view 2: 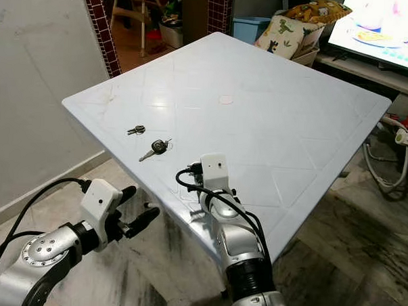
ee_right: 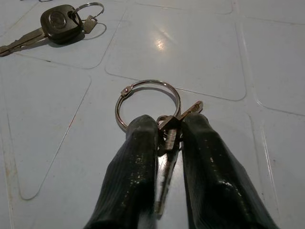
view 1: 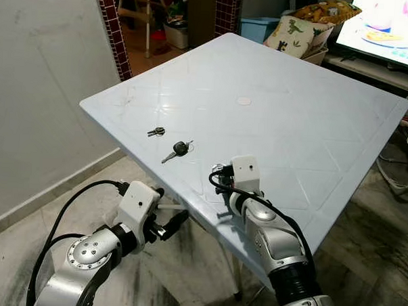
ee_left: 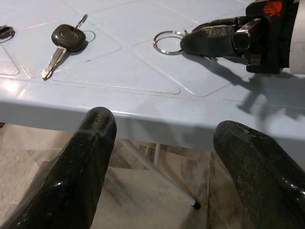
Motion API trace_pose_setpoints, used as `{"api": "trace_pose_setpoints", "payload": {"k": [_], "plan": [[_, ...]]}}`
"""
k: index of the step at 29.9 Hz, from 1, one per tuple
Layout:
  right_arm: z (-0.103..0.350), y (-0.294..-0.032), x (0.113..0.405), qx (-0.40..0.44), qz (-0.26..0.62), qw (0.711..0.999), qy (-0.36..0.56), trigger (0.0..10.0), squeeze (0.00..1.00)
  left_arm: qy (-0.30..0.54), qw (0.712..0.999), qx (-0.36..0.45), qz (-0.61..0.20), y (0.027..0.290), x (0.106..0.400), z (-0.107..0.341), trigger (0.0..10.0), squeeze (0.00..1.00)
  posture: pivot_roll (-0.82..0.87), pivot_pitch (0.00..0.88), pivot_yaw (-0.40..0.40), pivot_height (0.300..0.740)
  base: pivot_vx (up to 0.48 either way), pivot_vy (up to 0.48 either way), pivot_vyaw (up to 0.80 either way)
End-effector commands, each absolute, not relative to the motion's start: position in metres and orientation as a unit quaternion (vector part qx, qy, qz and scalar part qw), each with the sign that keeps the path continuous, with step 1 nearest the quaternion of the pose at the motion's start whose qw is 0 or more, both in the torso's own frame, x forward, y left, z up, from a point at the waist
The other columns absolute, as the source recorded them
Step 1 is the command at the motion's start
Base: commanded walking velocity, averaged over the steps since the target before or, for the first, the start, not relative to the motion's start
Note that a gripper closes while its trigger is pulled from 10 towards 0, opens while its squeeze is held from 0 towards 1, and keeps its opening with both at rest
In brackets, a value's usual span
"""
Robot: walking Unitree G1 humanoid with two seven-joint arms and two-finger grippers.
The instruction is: Hang keys on a hook
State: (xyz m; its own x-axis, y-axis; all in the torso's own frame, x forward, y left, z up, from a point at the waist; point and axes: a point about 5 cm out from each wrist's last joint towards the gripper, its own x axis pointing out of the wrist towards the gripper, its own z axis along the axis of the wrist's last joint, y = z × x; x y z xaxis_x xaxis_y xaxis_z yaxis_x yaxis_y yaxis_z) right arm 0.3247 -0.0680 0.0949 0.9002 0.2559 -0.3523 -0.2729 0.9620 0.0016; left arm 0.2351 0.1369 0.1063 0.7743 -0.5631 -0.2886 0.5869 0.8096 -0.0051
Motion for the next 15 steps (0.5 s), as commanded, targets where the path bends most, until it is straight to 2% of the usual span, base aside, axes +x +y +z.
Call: {"api": "trace_pose_setpoints", "payload": {"k": [1,15], "plan": [[0.1,-0.067,0.329,-0.017,0.133,0.976,0.173,0.0,0.0,0.132,0.943,0.054,-0.302,0.136,0.24,0.108,10.0,0.0,0.03,0.046,0.05,0.74,0.0,0.0,0.0],[0.116,-0.079,0.346,-0.006,0.111,0.983,0.147,0.0,0.0,0.111,0.949,0.057,-0.29,0.14,0.255,0.115,10.0,0.0,0.02,0.0,0.059,0.74,0.0,0.0,0.0]]}}
